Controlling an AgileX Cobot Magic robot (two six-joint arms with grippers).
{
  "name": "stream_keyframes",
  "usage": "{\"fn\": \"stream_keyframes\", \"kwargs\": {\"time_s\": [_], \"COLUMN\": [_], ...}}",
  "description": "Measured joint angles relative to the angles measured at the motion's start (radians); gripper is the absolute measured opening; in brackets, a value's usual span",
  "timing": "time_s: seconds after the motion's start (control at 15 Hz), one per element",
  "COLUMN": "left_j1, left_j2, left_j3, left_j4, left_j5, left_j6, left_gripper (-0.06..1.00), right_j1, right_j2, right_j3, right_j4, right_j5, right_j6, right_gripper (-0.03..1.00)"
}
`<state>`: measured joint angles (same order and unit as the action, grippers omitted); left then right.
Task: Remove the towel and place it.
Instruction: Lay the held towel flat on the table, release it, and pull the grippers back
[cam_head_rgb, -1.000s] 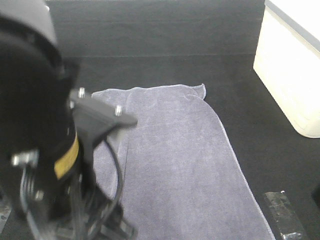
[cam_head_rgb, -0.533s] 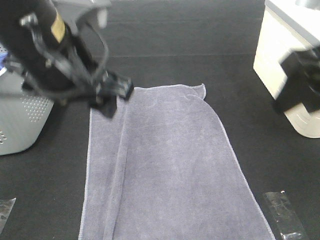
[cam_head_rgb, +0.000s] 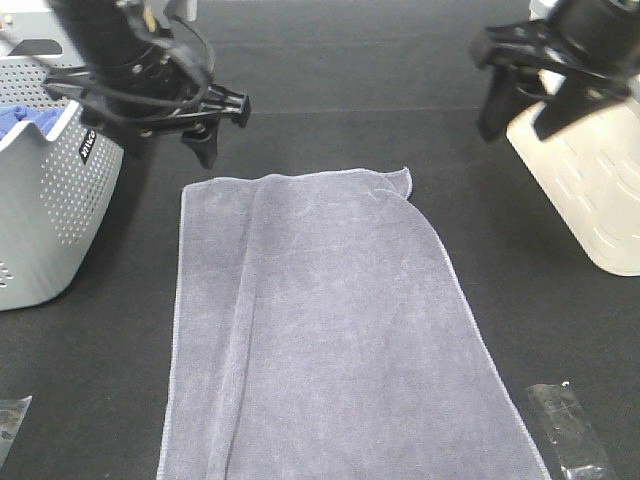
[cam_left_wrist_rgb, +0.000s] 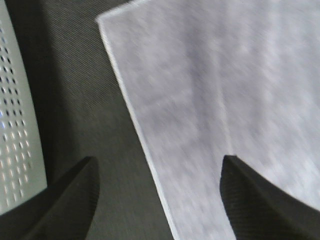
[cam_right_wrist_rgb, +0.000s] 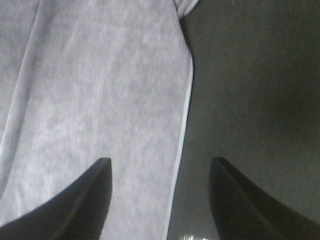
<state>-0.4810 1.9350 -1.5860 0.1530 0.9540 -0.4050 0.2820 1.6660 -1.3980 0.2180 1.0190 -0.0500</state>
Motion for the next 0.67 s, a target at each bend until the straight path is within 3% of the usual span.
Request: {"fn": "stream_keyframes", "kwargs": {"time_s": [0.07, 0.2, 0.33, 0.67], "left_j1": [0.037, 0.054, 0.088, 0.113], "left_j2": [0.121, 0.173, 0.312, 0.415], "left_j3": [-0.141, -0.211, -0.37, -0.466], "left_j4": [-0.024, -0.031, -0.072, -0.144], "left_j5": [0.073, 0.105, 0.169, 0.184], "left_j6": [0.014, 0.018, 0.028, 0.043], "left_gripper": [0.66, 0.66, 0.66, 0.66], "right_j1": [0.0, 0.0, 0.0, 0.0], "right_j2": [0.091, 0.139, 0.273, 0.473], "right_j3": [-0.091, -0.137, -0.252, -0.364], "right_j4": [0.0, 0.0, 0.013, 0.026], "right_j5": [-0.004, -0.009, -0.058, -0.143], "right_j6": [0.0, -0.003, -0.058, -0.106], "right_gripper": [0.55, 0.54, 0.45, 0.41]}}
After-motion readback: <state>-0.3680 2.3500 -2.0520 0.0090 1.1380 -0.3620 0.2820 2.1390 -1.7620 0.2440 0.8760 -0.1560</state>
